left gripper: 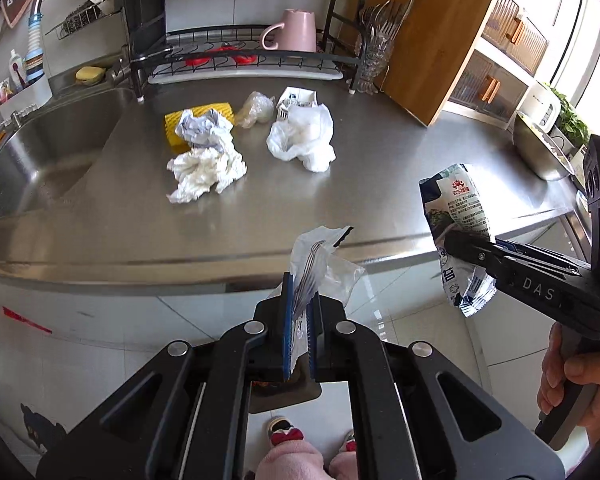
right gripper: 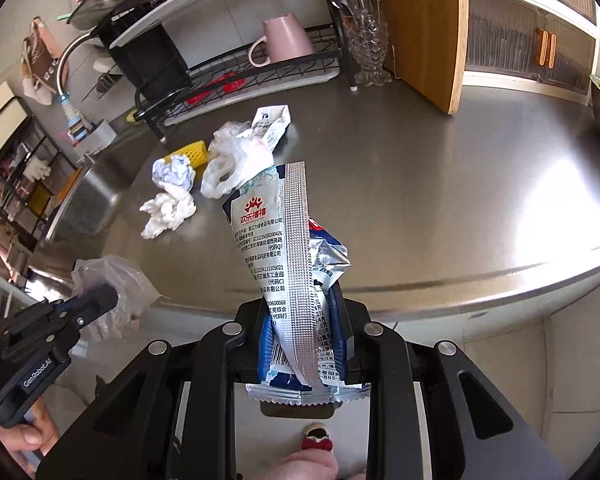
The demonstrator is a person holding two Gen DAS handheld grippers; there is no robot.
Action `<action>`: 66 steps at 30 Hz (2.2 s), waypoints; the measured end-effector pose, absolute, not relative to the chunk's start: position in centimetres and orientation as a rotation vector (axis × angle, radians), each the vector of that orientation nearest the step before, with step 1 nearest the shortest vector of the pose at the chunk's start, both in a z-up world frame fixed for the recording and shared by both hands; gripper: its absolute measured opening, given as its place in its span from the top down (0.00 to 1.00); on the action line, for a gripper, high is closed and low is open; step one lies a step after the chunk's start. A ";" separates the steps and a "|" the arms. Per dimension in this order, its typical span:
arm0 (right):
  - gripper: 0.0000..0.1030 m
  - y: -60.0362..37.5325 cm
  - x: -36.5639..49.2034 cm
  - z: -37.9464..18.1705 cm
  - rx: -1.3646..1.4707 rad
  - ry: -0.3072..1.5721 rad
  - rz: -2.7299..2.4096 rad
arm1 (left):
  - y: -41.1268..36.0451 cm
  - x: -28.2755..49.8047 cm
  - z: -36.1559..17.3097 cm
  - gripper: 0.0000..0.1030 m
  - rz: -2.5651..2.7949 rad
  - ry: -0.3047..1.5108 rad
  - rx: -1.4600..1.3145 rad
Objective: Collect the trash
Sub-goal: 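Carry the plastic bag and snack bag down over the floor bin, then open both grippers over the bin and raise them back to the counter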
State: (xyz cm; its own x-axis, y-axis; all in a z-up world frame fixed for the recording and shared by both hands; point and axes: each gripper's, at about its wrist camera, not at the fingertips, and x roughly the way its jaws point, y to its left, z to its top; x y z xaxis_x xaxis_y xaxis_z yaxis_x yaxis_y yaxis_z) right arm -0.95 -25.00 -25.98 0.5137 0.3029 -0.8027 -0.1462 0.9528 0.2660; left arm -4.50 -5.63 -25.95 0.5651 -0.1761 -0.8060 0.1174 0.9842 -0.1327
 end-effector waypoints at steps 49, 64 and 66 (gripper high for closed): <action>0.71 -16.3 -0.9 -58.4 0.255 1.508 0.186 | -0.7 -6.3 -60.2 0.92 -0.216 1.387 -0.158; 0.43 -15.9 0.0 -58.2 0.267 1.479 0.159 | -0.6 -5.5 -58.9 0.57 -0.234 1.377 -0.157; 0.40 -16.2 0.0 -57.8 0.270 1.475 0.148 | -0.6 -5.7 -58.3 0.52 -0.228 1.373 -0.158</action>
State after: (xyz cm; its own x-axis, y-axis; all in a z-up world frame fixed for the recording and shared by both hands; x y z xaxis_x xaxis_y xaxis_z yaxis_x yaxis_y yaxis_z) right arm -0.03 -16.23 -57.84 0.0942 0.2624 -0.9603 0.0665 0.9608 0.2691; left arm -5.66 -0.58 -58.31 0.1794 -0.2527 -0.9508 0.0684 0.9673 -0.2442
